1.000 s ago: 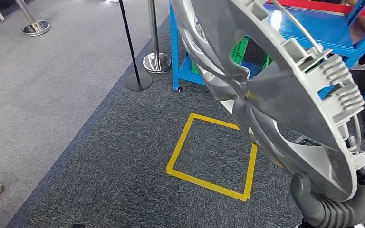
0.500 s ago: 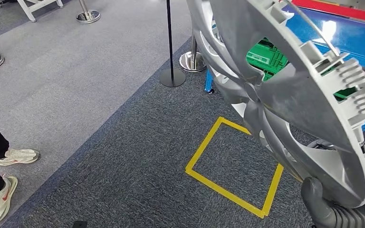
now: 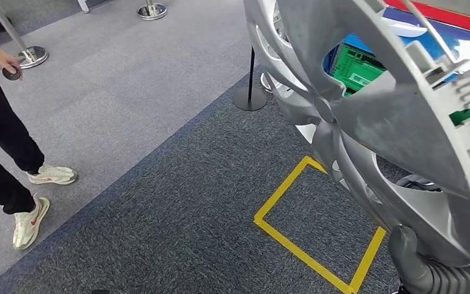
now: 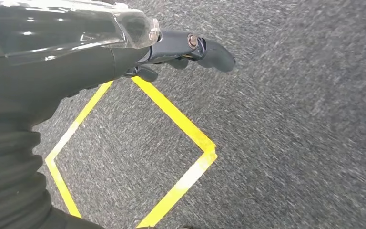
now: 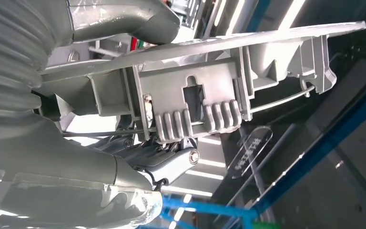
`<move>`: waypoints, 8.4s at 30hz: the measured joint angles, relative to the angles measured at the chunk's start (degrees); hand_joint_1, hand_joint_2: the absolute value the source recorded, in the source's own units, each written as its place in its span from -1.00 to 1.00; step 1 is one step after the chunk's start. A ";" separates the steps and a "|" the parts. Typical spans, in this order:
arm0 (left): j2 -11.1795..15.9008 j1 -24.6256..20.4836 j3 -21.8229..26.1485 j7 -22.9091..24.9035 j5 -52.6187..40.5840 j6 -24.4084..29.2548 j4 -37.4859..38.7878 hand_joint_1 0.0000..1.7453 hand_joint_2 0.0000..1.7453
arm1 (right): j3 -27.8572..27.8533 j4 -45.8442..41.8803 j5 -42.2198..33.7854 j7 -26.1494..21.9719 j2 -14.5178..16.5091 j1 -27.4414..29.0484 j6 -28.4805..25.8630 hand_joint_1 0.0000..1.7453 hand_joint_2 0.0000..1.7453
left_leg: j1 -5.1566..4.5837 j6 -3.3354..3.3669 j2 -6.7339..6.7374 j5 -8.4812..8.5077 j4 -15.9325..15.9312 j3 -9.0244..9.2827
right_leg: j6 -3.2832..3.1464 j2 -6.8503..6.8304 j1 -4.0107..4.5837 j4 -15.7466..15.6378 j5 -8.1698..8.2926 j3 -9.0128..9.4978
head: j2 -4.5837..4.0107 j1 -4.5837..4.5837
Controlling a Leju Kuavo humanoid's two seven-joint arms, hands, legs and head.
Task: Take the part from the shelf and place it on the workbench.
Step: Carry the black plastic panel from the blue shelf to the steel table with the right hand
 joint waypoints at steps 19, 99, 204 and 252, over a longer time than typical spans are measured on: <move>-0.22 0.20 0.04 0.24 -0.27 -0.12 -0.02 -1.00 1.00 | -1.11 -1.01 0.14 0.04 0.08 0.33 0.00 1.00 1.00 | 0.47 -0.81 -7.42 -1.42 4.46 -3.61 | -1.23 8.30 -0.71 0.42 0.68 -0.79 | 0.00 1.47; -0.11 0.15 0.04 1.20 -1.92 -1.16 -0.04 -1.00 1.00 | -4.69 -3.12 1.04 -0.49 -0.91 2.83 0.11 1.00 1.00 | 0.48 1.56 -5.21 0.67 0.28 -0.51 | 1.46 6.58 -0.55 17.20 -7.34 -8.25 | 0.00 1.91; -0.98 0.10 1.96 7.23 -2.00 -1.71 -0.04 -1.00 1.00 | -6.34 -3.45 -0.65 -0.44 -0.03 0.59 3.63 1.00 1.00 | 0.34 1.15 -6.70 0.80 0.27 -0.57 | 0.30 7.64 -0.36 0.66 1.27 -2.08 | 0.00 1.59; -0.63 -0.04 2.38 8.46 -2.40 -3.15 -0.07 -1.00 1.00 | -5.95 -2.87 -0.16 -0.39 -0.23 -0.64 4.66 1.00 1.00 | 2.07 -2.00 -3.80 -6.58 13.95 -6.40 | -0.48 7.36 -1.66 2.43 0.11 -2.57 | 0.00 0.30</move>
